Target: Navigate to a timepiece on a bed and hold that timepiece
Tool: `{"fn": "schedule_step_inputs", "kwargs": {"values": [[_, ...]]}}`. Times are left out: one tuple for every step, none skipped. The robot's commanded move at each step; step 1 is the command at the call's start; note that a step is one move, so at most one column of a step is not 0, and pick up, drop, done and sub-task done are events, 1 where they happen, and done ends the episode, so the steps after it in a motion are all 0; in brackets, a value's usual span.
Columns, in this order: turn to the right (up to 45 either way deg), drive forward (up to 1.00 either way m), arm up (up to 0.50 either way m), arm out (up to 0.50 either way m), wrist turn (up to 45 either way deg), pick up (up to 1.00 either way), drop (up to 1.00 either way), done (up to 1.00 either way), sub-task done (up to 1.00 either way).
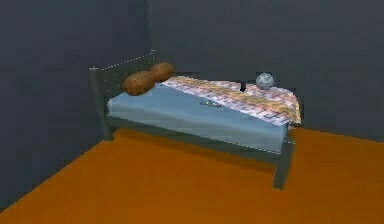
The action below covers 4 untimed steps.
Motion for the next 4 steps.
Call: {"fn": "schedule_step_inputs", "kwargs": {"values": [[0.0, 1.0, 0.0, 0.0, 0.0, 0.0, 0.0, 0.0, 0.0], [45.0, 0.0, 0.0, 0.0, 0.0, 0.0, 0.0, 0.0, 0.0], [45.0, 0.0, 0.0, 0.0, 0.0, 0.0, 0.0, 0.0, 0.0], [3.0, 0.0, 0.0, 0.0, 0.0, 0.0, 0.0, 0.0, 0.0]]}}
